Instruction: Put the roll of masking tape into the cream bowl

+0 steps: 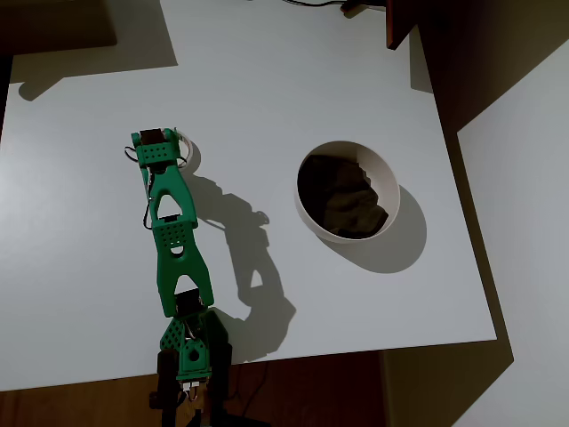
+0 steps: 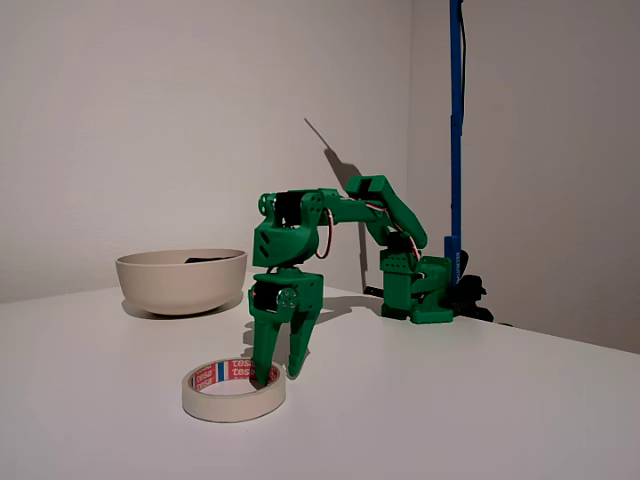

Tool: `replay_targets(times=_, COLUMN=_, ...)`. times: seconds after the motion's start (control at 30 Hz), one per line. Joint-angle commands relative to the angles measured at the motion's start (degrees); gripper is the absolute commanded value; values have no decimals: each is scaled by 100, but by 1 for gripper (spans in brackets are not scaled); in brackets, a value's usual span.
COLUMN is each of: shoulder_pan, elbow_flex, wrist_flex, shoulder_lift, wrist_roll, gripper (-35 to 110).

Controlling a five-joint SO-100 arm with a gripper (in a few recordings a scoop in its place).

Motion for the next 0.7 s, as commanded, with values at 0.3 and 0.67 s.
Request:
replay_targets(times=0.3, shoulder_pan=-237, elbow_flex=-141, wrist_flex=-158, shoulder_lift=176, wrist_roll=62, gripper=3)
replay_targets(times=0.67, shoulder_pan=-229, elbow_flex=-141, wrist_flex=-229, shoulder_lift=185, wrist_roll=62, gripper=-8)
